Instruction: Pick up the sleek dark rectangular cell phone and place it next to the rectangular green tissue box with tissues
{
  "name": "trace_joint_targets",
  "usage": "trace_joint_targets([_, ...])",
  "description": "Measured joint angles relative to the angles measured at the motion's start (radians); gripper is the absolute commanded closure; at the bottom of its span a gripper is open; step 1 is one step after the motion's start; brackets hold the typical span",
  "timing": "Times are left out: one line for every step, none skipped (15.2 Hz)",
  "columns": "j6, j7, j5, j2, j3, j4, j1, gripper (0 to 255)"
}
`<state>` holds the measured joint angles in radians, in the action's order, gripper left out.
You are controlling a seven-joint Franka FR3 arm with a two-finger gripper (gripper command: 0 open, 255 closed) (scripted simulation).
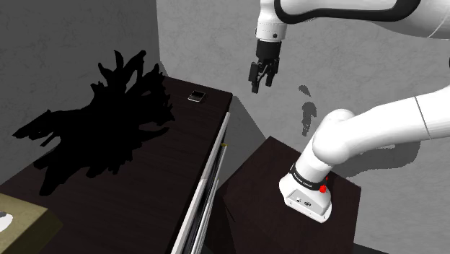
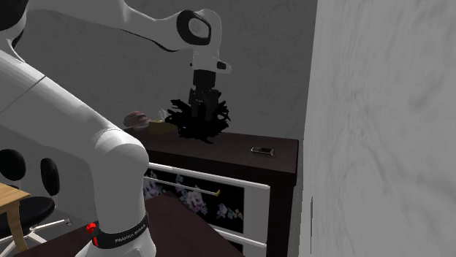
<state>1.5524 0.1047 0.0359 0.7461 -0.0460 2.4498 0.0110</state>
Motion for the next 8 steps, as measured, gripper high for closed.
trace_joint_targets([0.000, 0.000, 0.000, 0.000, 0.000, 0.000, 0.000, 0])
trace_joint_targets([0.018, 0.016, 0.006, -0.018, -0.007, -0.001, -0.002, 0])
trace_joint_targets([0.038, 0.041, 0.016, -0.038, -0.017, -0.006, -0.006, 0])
trace_joint_targets([0.068, 0.065, 0.022, -0.063, -0.023, -0.005, -0.012, 0])
trace_joint_targets([0.098, 0.091, 0.029, -0.088, -0.031, -0.005, -0.019, 0])
trace_joint_targets([0.125, 0.121, 0.036, -0.125, -0.041, -0.022, -0.025, 0])
trace_joint_targets([0.155, 0.148, 0.042, -0.163, -0.048, -0.035, -0.033, 0])
trace_joint_targets([0.188, 0.176, 0.046, -0.199, -0.055, -0.043, -0.040, 0])
